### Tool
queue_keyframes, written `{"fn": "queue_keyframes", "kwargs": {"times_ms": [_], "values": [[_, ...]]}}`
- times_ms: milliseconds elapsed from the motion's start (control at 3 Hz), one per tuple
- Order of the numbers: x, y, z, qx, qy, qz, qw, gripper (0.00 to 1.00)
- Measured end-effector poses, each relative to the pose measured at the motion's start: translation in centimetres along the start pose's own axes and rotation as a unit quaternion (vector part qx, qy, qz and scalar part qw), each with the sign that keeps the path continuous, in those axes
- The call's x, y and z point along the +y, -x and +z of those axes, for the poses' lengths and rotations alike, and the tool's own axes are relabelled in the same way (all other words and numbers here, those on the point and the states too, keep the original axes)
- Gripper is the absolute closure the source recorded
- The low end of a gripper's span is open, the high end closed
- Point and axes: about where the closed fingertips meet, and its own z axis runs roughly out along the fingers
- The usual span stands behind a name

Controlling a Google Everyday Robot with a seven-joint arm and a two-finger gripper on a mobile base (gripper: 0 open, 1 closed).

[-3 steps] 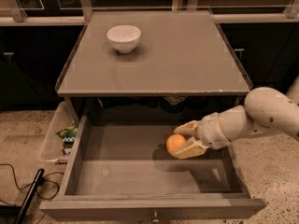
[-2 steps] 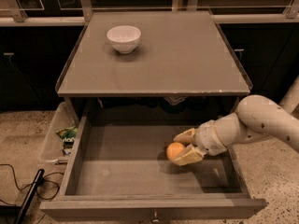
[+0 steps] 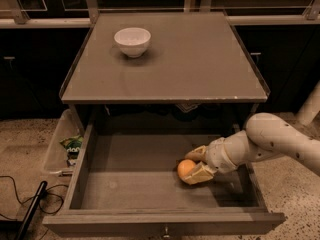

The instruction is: Place orange into top drawer

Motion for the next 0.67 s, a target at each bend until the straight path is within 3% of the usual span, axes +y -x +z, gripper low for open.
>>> {"fn": "queue_keyframes", "kwargs": {"times_ms": [667], "values": [[-0.03, 0.01, 0.03, 0.0, -0.001, 0.0, 1.0, 0.58]]}}
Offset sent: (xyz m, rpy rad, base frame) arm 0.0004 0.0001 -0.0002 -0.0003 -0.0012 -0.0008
